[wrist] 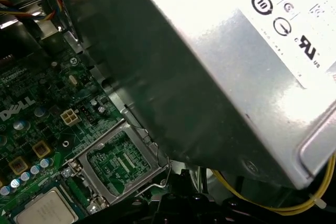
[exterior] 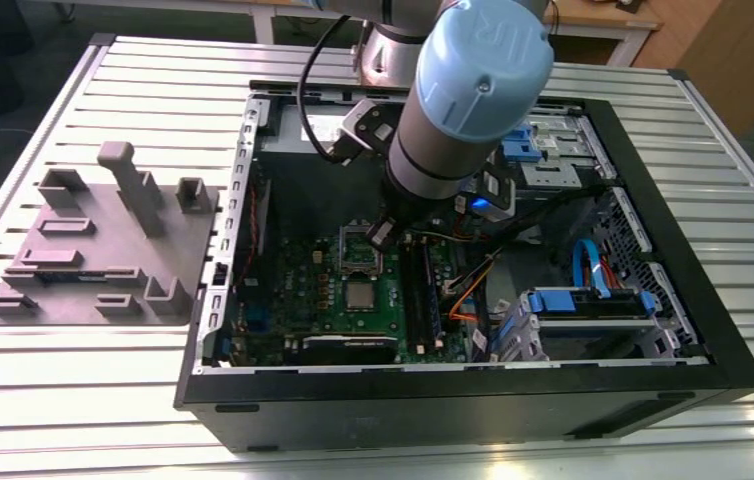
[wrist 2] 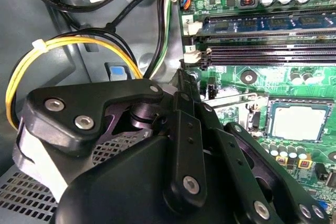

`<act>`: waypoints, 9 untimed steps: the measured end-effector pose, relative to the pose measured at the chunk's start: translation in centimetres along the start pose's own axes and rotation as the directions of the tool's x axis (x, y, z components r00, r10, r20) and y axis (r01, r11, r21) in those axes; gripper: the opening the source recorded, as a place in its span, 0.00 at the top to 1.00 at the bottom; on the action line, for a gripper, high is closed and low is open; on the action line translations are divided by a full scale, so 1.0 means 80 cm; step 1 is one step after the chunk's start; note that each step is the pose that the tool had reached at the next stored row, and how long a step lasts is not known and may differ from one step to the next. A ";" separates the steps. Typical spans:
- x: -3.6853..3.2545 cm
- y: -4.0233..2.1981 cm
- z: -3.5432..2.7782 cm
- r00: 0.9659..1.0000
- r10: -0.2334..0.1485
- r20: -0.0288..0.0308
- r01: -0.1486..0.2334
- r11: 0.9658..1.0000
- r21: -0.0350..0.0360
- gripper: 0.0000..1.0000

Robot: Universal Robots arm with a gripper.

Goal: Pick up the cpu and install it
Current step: 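Close the cpu cover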

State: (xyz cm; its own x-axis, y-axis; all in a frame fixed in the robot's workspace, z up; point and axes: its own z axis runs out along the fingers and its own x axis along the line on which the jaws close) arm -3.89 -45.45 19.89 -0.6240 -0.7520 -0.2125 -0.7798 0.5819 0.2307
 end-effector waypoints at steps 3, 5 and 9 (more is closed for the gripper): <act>-0.0001 0.0002 -0.0002 1.000 0.001 -0.009 -0.001 1.000 0.007 0.90; -0.0003 0.0005 -0.0012 1.000 0.001 -0.013 -0.001 1.000 0.010 0.90; -0.0013 0.0017 -0.0038 1.000 0.002 -0.022 -0.001 1.000 0.018 0.90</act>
State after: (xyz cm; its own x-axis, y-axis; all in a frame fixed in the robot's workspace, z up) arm -3.92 -45.38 20.23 -0.6240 -0.7577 -0.1911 -0.7799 0.5882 0.2141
